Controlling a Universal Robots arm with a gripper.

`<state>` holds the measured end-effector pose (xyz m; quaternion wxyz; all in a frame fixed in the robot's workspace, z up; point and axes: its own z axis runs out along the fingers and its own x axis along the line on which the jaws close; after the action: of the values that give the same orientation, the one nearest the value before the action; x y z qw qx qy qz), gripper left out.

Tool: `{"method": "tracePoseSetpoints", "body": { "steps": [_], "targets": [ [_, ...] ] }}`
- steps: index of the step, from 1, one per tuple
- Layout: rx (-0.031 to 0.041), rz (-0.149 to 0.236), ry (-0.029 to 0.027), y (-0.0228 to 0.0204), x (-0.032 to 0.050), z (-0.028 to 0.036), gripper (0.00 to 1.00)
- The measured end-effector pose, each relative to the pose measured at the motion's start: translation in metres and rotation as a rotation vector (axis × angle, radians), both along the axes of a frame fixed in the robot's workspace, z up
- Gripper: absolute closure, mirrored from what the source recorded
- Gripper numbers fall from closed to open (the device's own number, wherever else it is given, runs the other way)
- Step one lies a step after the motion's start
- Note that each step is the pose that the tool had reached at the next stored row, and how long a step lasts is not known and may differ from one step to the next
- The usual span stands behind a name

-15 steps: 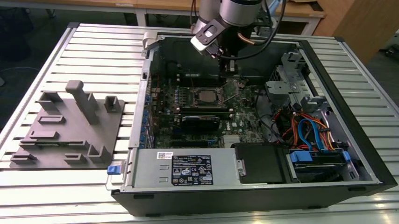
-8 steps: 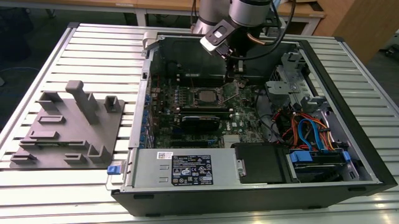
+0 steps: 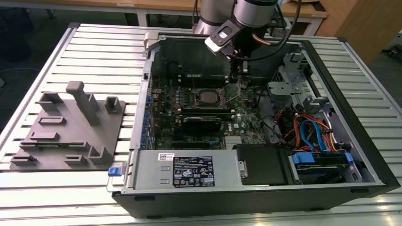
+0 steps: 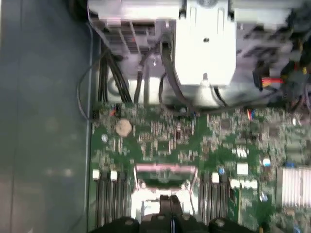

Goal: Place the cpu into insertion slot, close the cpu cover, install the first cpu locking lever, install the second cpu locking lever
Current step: 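Close the cpu cover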

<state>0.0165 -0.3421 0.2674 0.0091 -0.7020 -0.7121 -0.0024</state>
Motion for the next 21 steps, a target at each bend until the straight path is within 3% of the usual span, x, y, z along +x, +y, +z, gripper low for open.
{"method": "tracePoseSetpoints", "body": {
  "steps": [3, 7, 13, 21],
  "targets": [
    [-0.0001, 0.000, -0.0001, 0.0000, 0.0056, 0.0000, 0.90],
    [-0.0001, 0.000, -0.0003, 0.0000, 0.0066, -0.0002, 0.90],
    [-0.0002, 0.000, -0.0002, 0.0000, 0.0173, -0.0012, 0.90],
    [-0.0001, 0.000, -0.0004, 0.0000, 0.0183, -0.0025, 0.90]
  ]
}}
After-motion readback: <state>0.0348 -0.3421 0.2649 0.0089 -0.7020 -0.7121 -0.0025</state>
